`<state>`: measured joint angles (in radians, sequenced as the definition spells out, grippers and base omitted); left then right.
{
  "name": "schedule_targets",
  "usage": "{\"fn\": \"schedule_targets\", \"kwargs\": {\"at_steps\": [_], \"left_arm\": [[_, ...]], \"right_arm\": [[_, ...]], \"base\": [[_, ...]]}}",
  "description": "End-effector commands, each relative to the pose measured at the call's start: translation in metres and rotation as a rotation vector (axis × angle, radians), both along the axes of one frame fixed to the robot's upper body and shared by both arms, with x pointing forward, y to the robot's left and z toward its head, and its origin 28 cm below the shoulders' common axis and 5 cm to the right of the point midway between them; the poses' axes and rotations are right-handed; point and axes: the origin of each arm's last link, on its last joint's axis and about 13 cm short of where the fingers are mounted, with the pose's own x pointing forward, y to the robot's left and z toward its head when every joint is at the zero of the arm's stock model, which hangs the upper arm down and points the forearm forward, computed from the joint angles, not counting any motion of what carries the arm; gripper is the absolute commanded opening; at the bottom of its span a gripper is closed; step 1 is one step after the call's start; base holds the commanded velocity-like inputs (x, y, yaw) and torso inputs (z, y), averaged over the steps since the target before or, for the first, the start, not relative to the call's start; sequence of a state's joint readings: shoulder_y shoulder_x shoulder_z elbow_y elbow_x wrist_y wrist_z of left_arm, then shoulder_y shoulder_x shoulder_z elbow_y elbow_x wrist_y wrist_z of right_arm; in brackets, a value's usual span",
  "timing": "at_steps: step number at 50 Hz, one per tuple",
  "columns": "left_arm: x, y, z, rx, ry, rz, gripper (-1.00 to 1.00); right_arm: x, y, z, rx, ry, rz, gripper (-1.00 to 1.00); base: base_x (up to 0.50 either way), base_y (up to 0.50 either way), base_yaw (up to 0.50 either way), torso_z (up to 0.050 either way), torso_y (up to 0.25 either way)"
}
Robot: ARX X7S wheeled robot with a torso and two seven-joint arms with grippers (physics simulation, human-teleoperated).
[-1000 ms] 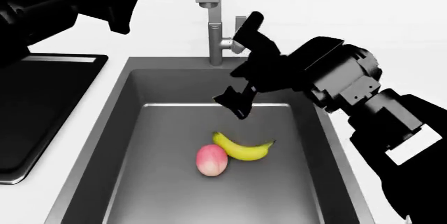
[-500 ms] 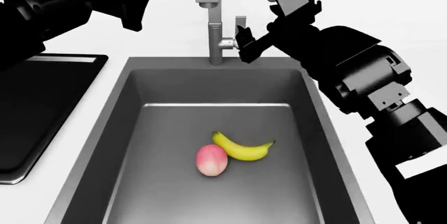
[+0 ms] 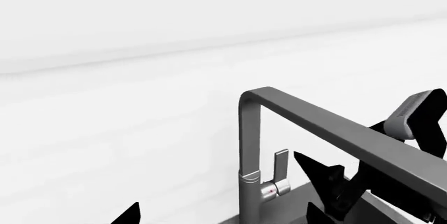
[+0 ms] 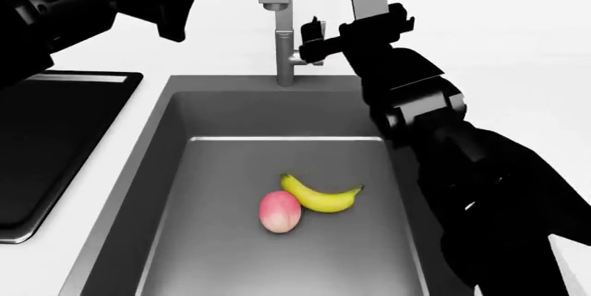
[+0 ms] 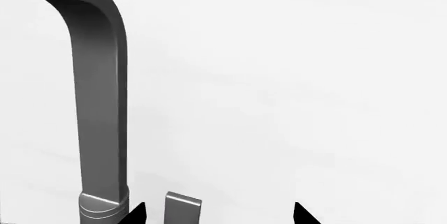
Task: Pick up the fruits and vegetables and place them in the sink. Turn on the sink faucet to wash them. Then turn the sink off and put them in the tray.
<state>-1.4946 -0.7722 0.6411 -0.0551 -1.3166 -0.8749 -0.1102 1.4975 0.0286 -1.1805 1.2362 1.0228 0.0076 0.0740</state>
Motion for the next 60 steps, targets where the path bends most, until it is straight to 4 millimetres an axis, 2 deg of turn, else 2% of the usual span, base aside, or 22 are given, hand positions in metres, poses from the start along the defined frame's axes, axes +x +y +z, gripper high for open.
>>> {"fn": "schedule_targets", "kwargs": {"at_steps": [1, 14, 27, 45, 54, 60], "left_arm": [[-0.002, 0.002, 0.000, 0.010, 0.003, 0.012, 1.00], [-0.001, 0.003, -0.002, 0.006, 0.007, 0.019, 1.00], [-0.005, 0.008, 0.001, -0.003, -0.016, 0.025, 1.00], [-0.018, 0.014, 0.001, 0.020, -0.027, 0.001, 1.00], [-0.024, 0.017, 0.002, 0.018, -0.009, 0.025, 1.00], [-0.032, 0.022, 0.005, 0.034, -0.009, 0.049, 1.00]], "right_arm": [[0.000, 0.009, 0.000, 0.042, -0.041, -0.059, 1.00], [0.000, 0.014, 0.016, 0.016, -0.056, -0.020, 1.00], [-0.001, 0.019, 0.021, 0.023, -0.059, -0.041, 1.00], [-0.001, 0.018, 0.033, 0.044, -0.089, -0.068, 1.00], [0.000, 0.015, 0.047, 0.088, -0.122, -0.077, 1.00], [0.000, 0.014, 0.045, 0.157, -0.099, -0.091, 1.00]], "base": [[0.00, 0.00, 0.00, 0.000, 0.000], [0.00, 0.00, 0.00, 0.000, 0.000], [0.00, 0.00, 0.00, 0.000, 0.000], [0.00, 0.00, 0.00, 0.000, -0.250], [0.00, 0.00, 0.00, 0.000, 0.000], [0.00, 0.00, 0.00, 0.000, 0.000]]}}
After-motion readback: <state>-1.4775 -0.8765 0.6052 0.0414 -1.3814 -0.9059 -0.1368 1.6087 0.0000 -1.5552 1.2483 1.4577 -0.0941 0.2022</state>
